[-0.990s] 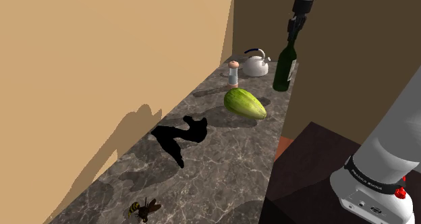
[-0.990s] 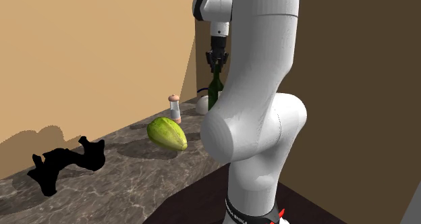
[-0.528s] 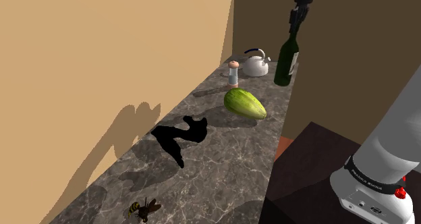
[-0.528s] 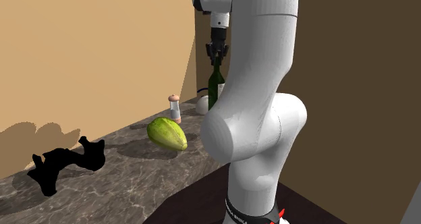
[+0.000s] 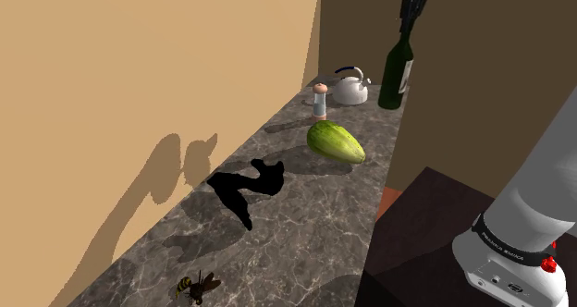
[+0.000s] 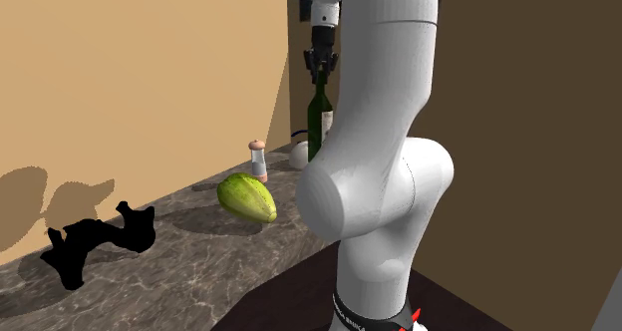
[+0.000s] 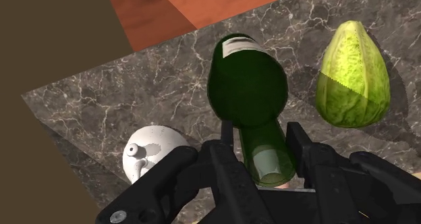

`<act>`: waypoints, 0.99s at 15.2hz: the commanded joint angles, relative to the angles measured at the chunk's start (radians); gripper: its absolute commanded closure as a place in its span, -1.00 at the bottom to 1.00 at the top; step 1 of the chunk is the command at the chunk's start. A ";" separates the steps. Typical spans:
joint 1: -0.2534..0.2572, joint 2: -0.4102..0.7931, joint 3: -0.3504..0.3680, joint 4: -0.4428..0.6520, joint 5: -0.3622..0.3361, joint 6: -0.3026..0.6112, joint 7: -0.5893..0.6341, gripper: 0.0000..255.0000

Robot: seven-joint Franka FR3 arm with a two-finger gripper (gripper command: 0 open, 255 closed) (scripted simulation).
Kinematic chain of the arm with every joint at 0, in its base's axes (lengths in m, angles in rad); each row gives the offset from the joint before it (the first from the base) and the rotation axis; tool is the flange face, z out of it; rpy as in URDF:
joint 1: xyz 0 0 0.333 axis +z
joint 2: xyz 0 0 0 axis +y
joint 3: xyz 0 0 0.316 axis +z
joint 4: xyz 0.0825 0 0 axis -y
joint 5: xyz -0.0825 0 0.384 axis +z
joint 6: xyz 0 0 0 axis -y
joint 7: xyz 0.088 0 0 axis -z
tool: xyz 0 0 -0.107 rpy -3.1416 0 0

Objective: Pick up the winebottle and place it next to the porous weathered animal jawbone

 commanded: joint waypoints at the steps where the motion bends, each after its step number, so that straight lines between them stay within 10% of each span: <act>1: -0.003 0.009 -0.002 0.038 0.004 -0.031 -0.002 1.00; 13: -0.036 0.090 -0.016 0.299 0.050 -0.223 -0.017 1.00; 15: 0.014 0.009 0.007 0.205 0.004 -0.195 0.041 1.00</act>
